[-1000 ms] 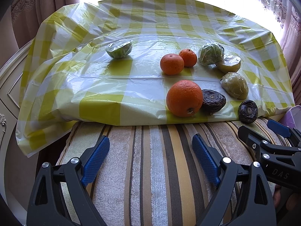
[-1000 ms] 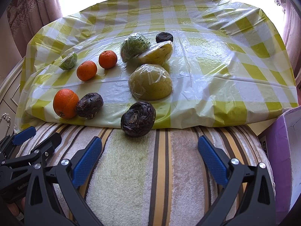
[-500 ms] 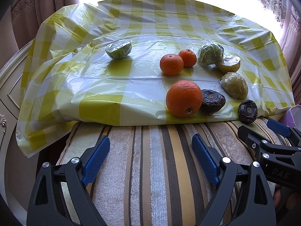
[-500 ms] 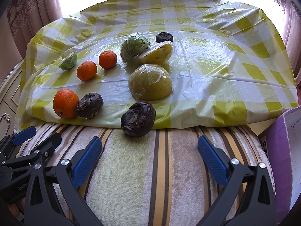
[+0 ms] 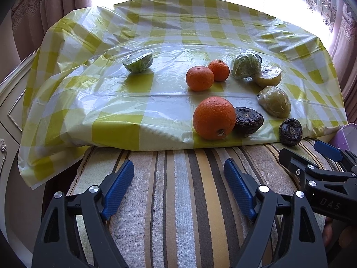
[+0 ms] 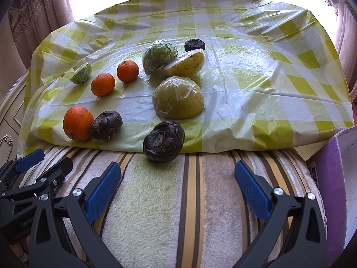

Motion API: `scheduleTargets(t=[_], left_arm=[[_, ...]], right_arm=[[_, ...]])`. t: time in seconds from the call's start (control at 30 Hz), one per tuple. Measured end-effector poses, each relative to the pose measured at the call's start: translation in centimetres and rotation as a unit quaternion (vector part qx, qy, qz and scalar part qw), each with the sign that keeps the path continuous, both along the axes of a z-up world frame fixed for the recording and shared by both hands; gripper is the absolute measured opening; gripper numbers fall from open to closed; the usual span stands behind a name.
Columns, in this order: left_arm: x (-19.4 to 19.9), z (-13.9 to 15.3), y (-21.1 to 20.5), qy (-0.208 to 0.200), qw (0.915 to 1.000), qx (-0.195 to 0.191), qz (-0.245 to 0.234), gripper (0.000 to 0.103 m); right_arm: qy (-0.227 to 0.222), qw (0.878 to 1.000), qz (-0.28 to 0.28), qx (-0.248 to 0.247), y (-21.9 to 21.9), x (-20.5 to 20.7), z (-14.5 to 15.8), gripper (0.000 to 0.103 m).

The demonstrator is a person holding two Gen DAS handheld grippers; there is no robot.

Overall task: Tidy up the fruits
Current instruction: 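Grasp the large orange with the left tool while the right tool grasps a dark purple fruit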

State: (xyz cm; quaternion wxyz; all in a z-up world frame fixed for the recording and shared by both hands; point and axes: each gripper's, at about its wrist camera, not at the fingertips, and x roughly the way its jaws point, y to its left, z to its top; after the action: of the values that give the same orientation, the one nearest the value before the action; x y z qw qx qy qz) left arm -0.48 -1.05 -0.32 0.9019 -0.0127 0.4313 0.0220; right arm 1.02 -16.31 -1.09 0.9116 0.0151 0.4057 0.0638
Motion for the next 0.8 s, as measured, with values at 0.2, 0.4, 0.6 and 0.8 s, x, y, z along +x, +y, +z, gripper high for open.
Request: scheduleTargets(t=[0.2,0.4,0.6,0.8], left_arm=[[-0.2,0.5,-0.4,-0.019,0.9996,-0.006,-0.019,0.066],[-0.2,1.9,-0.7,-0.062,0.9971,-0.026,-0.037,0.061],[1.4,2.0,-1.3,-0.060,0.9959,-0.034,-0.058,0.055],[2.6,1.3,-1.3,-0.041,0.9953,-0.050,-0.072,0.047]], right_arm=[[-0.006,1.000,-0.004,-0.001,-0.1,-0.1,0.6,0.101],[-0.014,1.000,0.000,-0.004,0.1,0.1,1.3,0.101],[-0.003,1.000,0.011,-0.028,0.8,1.3,1.4,0.087],[0.012,0.999,0.025,-0.039,1.5,2.2,0.8,0.065]])
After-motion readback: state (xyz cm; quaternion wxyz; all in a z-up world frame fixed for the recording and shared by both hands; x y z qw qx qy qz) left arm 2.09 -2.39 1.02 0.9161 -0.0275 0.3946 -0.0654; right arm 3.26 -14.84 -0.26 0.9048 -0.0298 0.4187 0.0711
